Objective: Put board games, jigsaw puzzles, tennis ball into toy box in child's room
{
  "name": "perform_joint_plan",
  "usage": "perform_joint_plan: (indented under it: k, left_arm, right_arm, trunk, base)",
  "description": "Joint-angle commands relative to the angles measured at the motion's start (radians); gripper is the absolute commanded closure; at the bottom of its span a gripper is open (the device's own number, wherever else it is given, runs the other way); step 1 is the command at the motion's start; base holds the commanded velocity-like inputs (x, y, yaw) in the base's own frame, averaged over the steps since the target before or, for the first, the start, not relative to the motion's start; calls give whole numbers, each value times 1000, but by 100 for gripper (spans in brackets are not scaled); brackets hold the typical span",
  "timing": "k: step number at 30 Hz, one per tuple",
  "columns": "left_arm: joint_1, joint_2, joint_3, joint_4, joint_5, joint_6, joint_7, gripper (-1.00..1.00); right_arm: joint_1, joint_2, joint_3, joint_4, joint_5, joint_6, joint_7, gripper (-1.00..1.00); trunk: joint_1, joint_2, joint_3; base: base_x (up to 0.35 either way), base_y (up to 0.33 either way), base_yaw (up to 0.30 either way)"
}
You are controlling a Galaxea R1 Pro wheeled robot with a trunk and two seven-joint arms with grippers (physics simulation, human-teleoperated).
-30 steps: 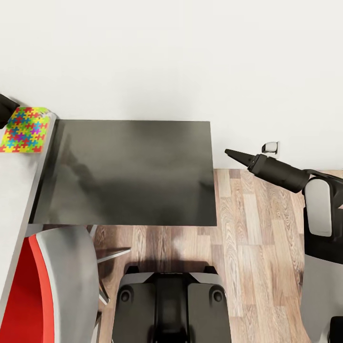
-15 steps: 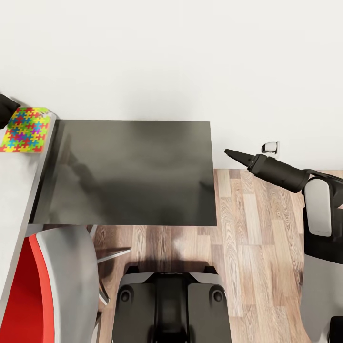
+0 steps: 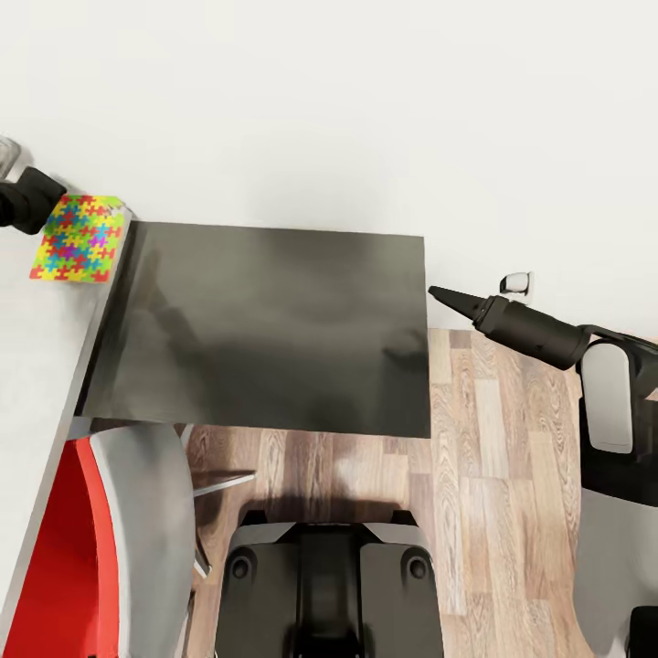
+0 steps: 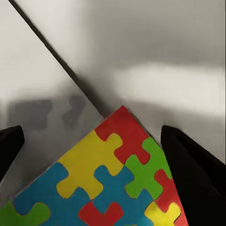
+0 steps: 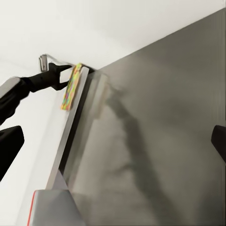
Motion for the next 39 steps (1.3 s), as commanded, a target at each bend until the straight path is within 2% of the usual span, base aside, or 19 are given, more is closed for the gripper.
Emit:
perform_joint_plan:
  k: [1, 13, 39]
  left_arm:
    - [1, 0, 4, 43, 13, 3, 10, -100]
    - [1, 0, 4, 43, 12, 3, 12, -100]
    - [14, -3, -1, 33, 12, -2, 9, -100]
  right_arm:
    - [0, 0, -1, 0, 4, 4, 1, -100]
    - [0, 2, 0, -1, 1, 4, -25, -100]
    - [-2, 2, 0, -1, 0, 4, -28, -100]
  trunk:
    - [5, -1, -1]
    - [5, -1, -1]
    - [5, -1, -1]
  base:
    - [0, 0, 253]
    - [0, 0, 188]
    - [0, 0, 16]
